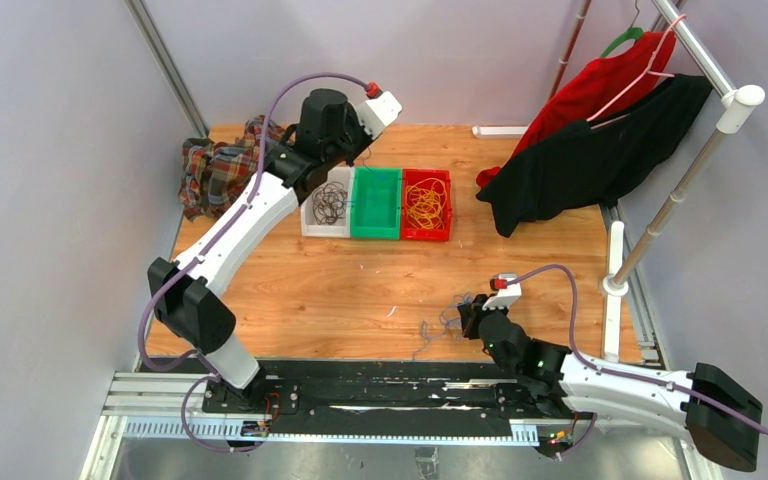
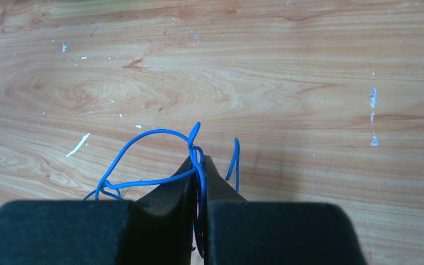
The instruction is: Untangle the cables
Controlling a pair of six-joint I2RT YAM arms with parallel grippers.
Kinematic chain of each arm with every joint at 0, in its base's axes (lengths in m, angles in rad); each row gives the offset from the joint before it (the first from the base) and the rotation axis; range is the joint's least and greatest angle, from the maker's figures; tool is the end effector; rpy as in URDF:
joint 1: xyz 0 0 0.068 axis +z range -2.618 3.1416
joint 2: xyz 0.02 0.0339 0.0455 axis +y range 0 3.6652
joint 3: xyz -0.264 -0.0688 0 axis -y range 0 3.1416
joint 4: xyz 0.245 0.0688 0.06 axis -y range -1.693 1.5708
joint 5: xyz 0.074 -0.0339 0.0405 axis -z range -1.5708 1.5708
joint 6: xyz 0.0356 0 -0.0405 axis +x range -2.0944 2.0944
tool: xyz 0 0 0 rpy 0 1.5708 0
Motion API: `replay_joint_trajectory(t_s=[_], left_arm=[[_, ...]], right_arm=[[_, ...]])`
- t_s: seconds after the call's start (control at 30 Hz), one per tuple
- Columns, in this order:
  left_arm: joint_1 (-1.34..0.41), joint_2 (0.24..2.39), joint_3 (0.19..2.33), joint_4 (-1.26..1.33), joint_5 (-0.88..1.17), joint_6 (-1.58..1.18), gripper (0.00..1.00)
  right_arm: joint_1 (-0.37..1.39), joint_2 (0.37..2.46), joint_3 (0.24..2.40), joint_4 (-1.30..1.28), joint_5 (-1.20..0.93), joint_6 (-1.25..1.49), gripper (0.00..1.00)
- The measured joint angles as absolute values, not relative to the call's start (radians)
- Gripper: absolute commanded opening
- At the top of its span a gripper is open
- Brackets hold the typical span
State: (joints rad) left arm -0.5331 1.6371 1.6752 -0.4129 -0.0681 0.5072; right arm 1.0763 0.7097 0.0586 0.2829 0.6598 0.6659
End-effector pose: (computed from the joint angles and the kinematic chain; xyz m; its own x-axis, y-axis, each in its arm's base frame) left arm 0.3302 -0.1920 0.4061 -0.0558 0.5956 -0.8013 0.5487 0.6888 0.4738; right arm 0.0886 0.1184 0.1480 -0.3963 0.2935 -0.8700 -0.2279 0.8864 0.4029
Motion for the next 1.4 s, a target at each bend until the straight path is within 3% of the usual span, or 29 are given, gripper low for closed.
replay_joint_trajectory(t_s=[0.33, 0.73, 0.97, 1.2, 1.4], left_arm=[[-0.533, 1.543, 1.678, -0.247, -0.187, 0.679, 0.0], [-0.547, 1.544, 1.698, -0.229, -0.214, 0.773, 0.01], [-0.55, 1.543, 1.806, -0.136, -0.234, 0.905, 0.0], [-0.6, 1.436, 1.545, -0.143, -0.232, 1.162, 0.0], [-0.595, 1.508, 1.467, -0.359, -0.305, 1.322, 0.0]], right_arm=[[1.075, 0.696, 0.059, 0.26, 0.66, 0.666, 0.03], [1.075, 0.686, 0.059, 0.239, 0.66, 0.667, 0.03], [1.074, 0.653, 0.059, 0.218, 0.664, 0.668, 0.02], [1.071, 0.664, 0.059, 0.212, 0.664, 0.683, 0.02], [1.071, 0.616, 0.059, 0.197, 0.667, 0.684, 0.02]])
